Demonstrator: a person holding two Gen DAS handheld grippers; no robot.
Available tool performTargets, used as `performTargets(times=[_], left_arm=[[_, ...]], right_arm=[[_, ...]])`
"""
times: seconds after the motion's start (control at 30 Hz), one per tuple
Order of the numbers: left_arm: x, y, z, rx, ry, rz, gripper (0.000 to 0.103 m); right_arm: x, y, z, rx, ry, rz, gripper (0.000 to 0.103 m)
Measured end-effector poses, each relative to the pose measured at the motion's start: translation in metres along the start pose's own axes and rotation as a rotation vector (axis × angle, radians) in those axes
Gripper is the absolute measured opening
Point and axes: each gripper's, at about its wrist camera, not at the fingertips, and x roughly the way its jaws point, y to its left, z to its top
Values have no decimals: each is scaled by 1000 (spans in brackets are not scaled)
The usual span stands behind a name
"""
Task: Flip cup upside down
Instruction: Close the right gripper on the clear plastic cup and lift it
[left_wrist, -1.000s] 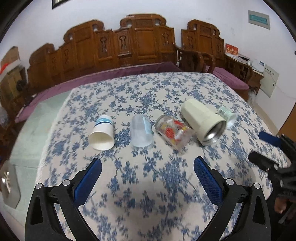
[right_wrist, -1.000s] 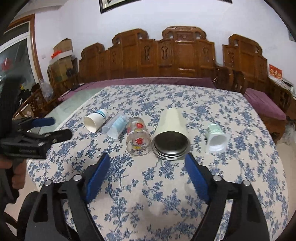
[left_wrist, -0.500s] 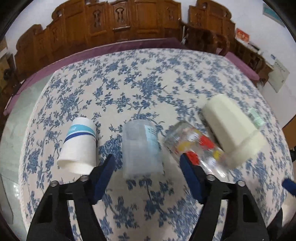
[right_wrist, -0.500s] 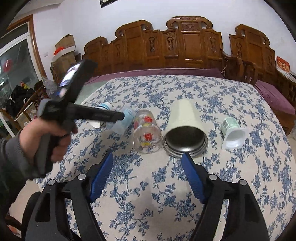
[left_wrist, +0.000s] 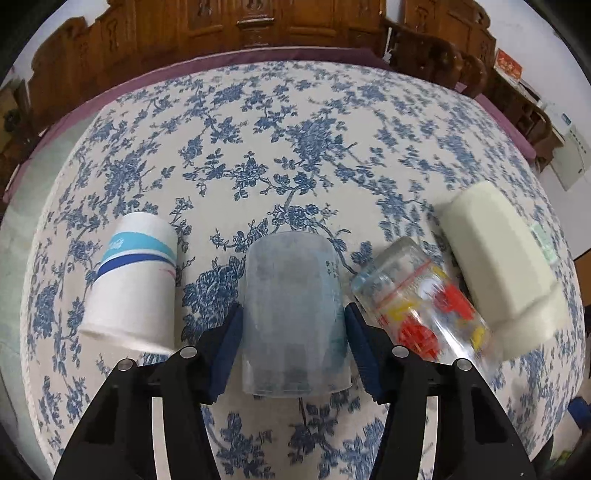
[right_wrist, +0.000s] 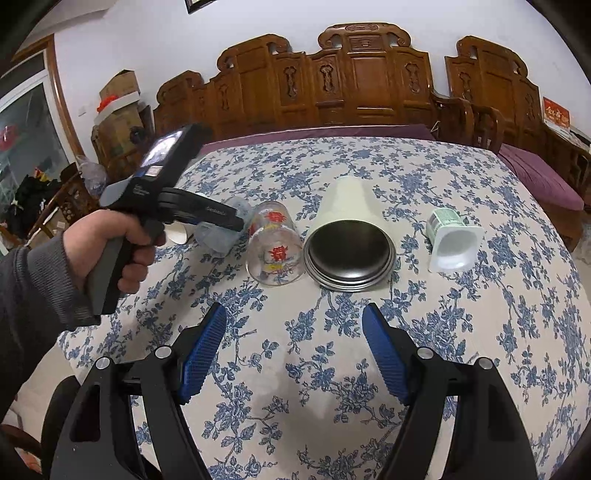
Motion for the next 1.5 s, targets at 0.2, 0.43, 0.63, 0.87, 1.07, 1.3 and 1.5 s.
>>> performTargets(times=[0.2,0.43,0.63,0.87,1.07,1.3,1.5], left_arm=[[-47,-10,-36,65,-67,-21,53],[-82,-33,-90,110,-108,-89,53],[-83,-66,-127,155,-119,-105,53],[-72,-92,-144,171,-102,-113,53],[-68,-91,-146,165,-101,-77,56],[-103,-71,-147,137,-174,-70,82],[-145,-35,-156,97,-271,-33,95]], right_arm=[[-9,-2,-6,11,-13,-7,78],[-24,-6,-18,13,-32,-34,78],[-35,-17,-27,32,-42,-65,78],[-42,-29,-32,60,-39,-79,78],[-47,-28,-31,56,-38,-78,78],[-51,-13,-18,22,-45,-57,78],[-42,9,-1,5,-13,-8,78]])
